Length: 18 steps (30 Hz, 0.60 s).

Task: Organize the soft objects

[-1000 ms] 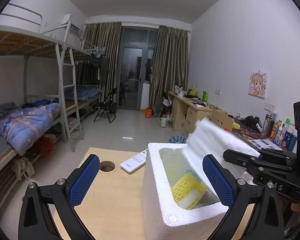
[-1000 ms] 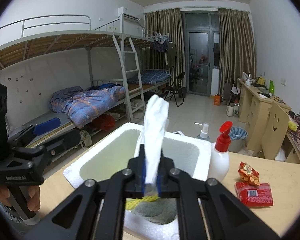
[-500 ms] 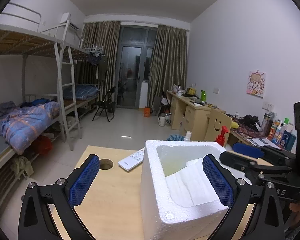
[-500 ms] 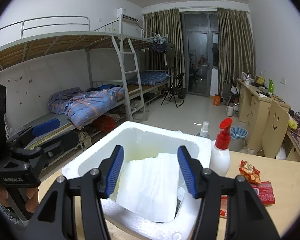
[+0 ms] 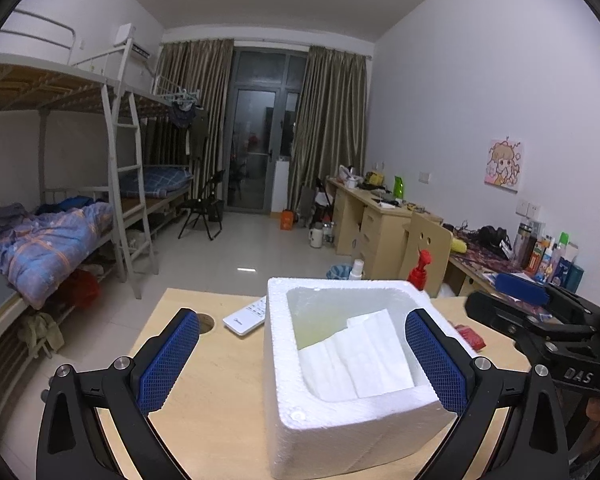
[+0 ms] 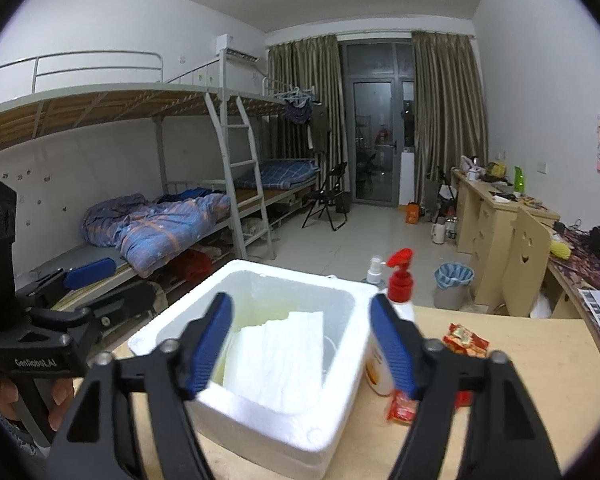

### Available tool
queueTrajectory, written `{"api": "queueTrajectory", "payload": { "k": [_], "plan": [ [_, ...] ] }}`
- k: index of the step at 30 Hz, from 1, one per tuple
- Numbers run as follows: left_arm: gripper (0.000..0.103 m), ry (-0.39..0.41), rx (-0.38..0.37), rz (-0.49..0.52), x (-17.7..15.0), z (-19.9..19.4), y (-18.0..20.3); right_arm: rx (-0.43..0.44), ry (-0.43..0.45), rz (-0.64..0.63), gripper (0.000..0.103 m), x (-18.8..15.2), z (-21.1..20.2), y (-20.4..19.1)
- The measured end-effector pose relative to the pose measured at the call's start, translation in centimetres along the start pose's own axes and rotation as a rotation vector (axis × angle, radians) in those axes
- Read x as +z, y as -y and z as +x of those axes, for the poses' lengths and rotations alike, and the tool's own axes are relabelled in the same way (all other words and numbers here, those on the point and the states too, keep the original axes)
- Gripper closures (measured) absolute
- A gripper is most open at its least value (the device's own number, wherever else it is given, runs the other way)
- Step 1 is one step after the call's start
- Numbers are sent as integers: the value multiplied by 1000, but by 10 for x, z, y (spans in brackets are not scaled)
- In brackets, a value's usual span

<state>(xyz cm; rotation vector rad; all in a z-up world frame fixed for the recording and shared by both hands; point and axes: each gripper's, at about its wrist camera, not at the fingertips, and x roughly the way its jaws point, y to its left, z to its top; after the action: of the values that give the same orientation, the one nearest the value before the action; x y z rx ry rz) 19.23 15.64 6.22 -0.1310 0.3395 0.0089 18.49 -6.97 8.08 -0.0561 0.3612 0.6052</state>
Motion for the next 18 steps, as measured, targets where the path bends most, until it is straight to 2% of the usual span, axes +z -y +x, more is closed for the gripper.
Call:
{"api": "queueTrajectory", "payload": {
  "k": [3, 18],
  "plan": [
    [0, 20, 13, 4, 1, -12, 7, -22, 17, 10, 3, 0, -10, 3],
    [0, 56, 52, 55, -2, -61, 45, -57, 88, 19, 2, -6, -67, 7]
  ]
}}
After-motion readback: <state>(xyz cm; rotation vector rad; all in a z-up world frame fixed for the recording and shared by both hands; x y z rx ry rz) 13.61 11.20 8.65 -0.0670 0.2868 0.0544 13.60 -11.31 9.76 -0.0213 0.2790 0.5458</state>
